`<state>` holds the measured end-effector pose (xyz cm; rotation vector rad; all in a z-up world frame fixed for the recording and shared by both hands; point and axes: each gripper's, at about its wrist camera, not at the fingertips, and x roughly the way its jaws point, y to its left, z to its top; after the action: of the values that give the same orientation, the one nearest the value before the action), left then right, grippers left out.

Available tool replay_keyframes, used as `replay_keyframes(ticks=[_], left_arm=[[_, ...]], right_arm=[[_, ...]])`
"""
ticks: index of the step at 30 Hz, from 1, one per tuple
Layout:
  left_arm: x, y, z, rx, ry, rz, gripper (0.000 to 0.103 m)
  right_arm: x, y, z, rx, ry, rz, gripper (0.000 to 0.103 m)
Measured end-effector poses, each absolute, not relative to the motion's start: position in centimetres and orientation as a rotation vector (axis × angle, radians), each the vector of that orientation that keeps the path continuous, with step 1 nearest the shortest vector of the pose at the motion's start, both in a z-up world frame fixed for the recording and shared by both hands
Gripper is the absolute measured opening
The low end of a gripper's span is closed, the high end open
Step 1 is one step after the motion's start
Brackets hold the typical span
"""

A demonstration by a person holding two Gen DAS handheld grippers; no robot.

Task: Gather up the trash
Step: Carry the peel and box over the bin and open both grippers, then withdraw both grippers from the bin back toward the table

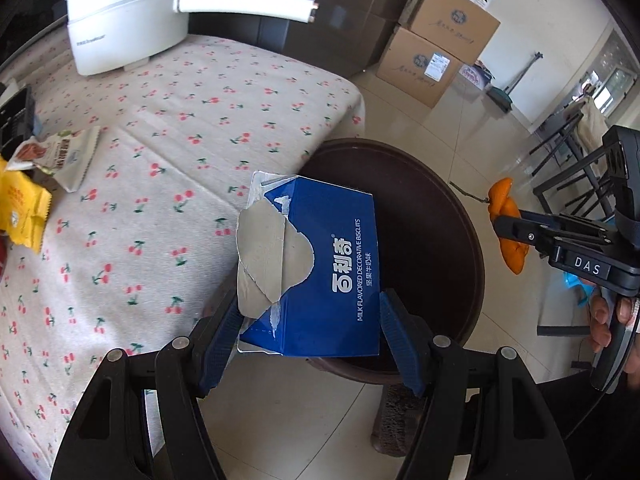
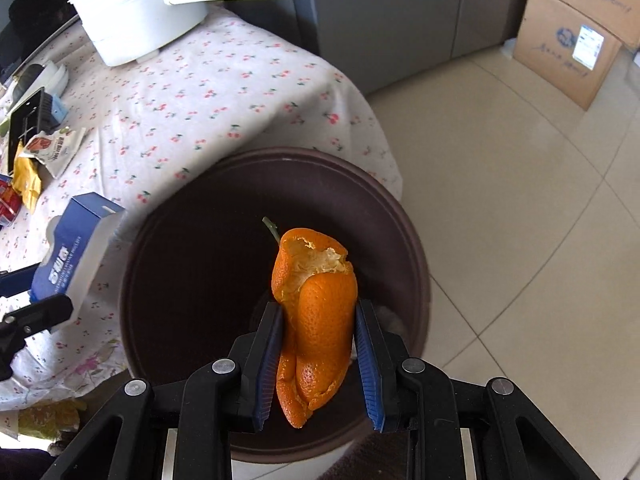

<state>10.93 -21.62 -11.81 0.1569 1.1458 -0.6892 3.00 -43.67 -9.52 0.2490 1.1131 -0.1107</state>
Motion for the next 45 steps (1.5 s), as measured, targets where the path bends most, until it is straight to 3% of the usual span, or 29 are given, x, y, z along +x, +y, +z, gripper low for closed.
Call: replay_keyframes(ticks=[11,15,33,42,43,45], left_arm=[[10.7,-24.8,-14.1,0.253,1.124,-0.711,0.073],[10.7,-24.5,-13.6,0.303,1.086,-0.669,0.085],[11.6,-17.6,-10.4,0.262,1.015,-0.536,0.103],[11.4,-13.6,-8.6,0.218,0.994,-0.501,0.103],[11.4,-13.2,-8.5,0.215,0.994,-0.497,0.103],[11.4,-12.4,-8.2,0.21,0.992,-0.486,0.103]], right_arm=[[0.8,-45.8,-11.2,0.262,1.144,-0.15,0.031],[0.6,-46.1,-11.4,0.265,1.148,-0.156,0.031],[2.2,-44.0,-11.1,0.236,1.151,-0.13,0.031],[3.4,-42.4,-10.5,0.235,1.135,-0.126,0.034],[3.6,-42.3,-10.4,0.24,1.132,-0.127,0.037],[3.8,-42.1,-10.2,0.266,1.128,-0.131,0.054]])
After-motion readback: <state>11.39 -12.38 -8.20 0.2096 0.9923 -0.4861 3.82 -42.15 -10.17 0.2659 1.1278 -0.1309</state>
